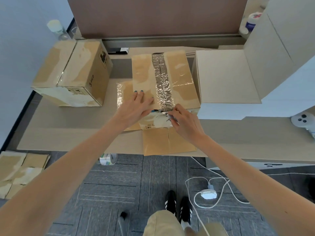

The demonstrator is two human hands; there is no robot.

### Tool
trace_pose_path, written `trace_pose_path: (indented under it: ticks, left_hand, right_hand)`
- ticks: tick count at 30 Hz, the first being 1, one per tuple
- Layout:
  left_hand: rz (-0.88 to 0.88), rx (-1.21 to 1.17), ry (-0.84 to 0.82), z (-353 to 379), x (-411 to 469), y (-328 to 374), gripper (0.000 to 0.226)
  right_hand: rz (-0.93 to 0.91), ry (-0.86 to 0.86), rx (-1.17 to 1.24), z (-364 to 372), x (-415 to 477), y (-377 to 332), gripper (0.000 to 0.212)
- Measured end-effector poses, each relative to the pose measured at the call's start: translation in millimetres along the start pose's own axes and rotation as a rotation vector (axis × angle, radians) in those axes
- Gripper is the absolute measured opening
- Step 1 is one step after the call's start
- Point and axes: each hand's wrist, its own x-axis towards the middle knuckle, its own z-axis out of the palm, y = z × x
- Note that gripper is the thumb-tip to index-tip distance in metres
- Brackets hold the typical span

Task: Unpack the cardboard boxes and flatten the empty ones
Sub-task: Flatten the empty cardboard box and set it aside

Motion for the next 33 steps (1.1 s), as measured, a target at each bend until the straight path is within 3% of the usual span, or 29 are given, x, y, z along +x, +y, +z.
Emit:
trace_pose_path:
  ticks: [3,6,13,22,27,33]
  left_hand:
    - [-0.004,0.059,0.011,10,1,2,0.054]
    - [-0.011,0.074,-0.011,14,0,7,0.051]
    - [-0.062,0.038,0.118,27,-4,9,0.046]
    - [-0.129,-0.109,0.107,20,-8,9,0.052]
    - [-0.229,-0.235,0.028,11,-8,19,0.053]
    - [-0.449,-0.362,-0.007,4,7,36,0.052]
  right_hand:
    - [0.023,0.024,-0.044,2,1,-7,0.005]
    - [0.025,0.044,-0.082,3,-2,-11,0.011]
    - [0.085,0.032,-0.300,-9,-8,7,0.030]
    - [0.004,0.021,-0.197,-29,-20,22,0.005]
    - [0.045,0.036,-0.125,-41,1,19,0.006]
    - [0.105,-0.089,-0.109,-37,39,26,0.011]
